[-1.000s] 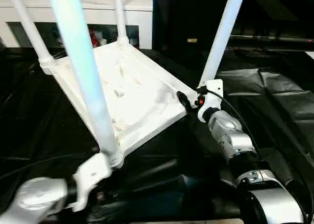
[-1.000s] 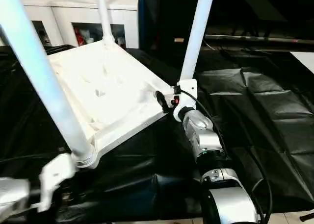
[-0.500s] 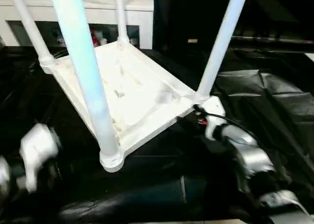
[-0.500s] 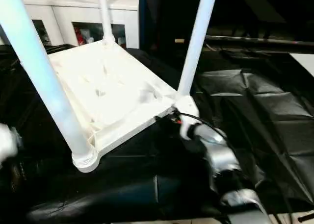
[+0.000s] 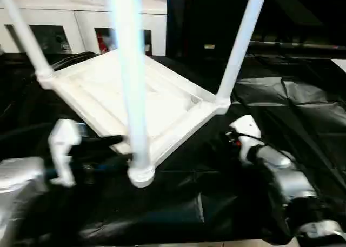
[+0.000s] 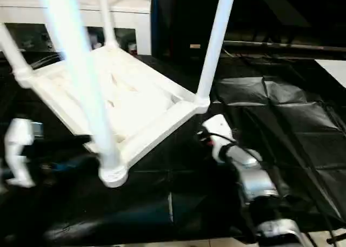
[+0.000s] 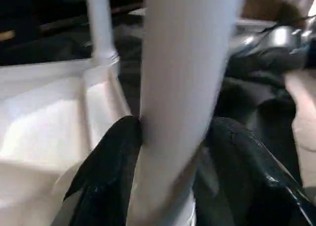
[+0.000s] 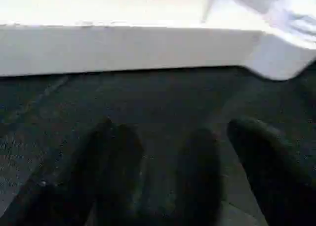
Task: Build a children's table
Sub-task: Rotate table base
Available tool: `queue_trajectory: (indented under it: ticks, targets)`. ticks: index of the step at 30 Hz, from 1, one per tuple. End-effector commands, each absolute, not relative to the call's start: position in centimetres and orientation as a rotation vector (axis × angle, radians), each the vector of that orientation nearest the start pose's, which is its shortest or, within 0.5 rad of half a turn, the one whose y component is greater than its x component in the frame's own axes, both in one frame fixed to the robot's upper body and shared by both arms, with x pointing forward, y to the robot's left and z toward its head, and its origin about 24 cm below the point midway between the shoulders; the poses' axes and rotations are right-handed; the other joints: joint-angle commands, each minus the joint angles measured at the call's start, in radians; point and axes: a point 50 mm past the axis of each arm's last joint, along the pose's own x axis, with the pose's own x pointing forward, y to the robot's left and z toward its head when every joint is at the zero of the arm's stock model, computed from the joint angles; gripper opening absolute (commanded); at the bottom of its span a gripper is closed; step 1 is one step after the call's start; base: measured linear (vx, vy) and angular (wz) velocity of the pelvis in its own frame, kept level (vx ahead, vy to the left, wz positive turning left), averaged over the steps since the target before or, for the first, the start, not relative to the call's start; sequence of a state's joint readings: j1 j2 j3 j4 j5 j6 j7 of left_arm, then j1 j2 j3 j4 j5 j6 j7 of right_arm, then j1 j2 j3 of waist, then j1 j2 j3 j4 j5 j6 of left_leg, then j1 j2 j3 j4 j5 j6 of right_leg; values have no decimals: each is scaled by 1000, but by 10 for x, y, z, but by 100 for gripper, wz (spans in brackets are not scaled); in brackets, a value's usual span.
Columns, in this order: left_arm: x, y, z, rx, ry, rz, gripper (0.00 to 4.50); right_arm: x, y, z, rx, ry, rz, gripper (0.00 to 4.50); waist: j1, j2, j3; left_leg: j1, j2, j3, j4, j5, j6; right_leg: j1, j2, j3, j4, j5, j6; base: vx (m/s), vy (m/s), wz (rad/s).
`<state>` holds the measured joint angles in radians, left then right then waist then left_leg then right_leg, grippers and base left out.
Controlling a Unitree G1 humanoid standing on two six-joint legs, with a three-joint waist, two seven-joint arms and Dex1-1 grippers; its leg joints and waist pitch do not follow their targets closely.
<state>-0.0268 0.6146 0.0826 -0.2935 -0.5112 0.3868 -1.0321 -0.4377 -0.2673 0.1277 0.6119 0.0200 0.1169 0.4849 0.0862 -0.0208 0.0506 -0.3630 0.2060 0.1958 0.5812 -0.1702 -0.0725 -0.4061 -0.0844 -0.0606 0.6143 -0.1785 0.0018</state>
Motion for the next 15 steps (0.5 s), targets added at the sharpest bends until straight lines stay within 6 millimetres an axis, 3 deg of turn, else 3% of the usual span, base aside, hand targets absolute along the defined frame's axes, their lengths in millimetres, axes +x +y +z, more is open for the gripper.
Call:
queue_trajectory:
  ticks: [1,6,8,10,11,14,15]
  targets:
    - [227,178,116,79,110,-1176,257,327,-153,18,-246,350,540,419,-2,13,-57,17,19,-14,-72,-349,-42,32,-40,43,-78,-318,-166,0,0,0]
    - [237,157,109,57,114,-1188,257,334,-138,22,-237,327,577,419,0,15,-60,15,19,-13,-69,-310,-46,37,-38,41,-69,-234,-181,0,0,0]
    - [240,152,107,55,113,-1191,257,335,-132,23,-225,319,602,419,-3,16,-60,15,17,-12,-68,-315,-46,38,-38,41,-70,-242,-178,0,0,0]
    - [246,138,106,49,101,-1212,257,336,-121,24,-200,311,655,419,-7,9,-62,8,17,-14,-68,-299,-41,45,-41,42,-67,-230,-176,0,0,0]
    - [251,121,108,44,67,-1245,257,336,-110,25,-206,296,713,419,-8,7,-63,10,19,-12,-67,-288,-35,43,-42,42,-69,-226,-180,0,0,0]
    - [254,112,110,46,47,-1265,257,336,-105,26,-198,290,742,419,-14,6,-64,2,17,-14,-65,-264,-31,50,-45,41,-66,-210,-187,0,0,0]
    - [256,103,112,46,32,-1288,257,336,-104,26,-194,287,752,419,-21,-4,-65,2,18,-12,-64,-254,-21,50,-45,42,-68,-204,-191,0,0,0]
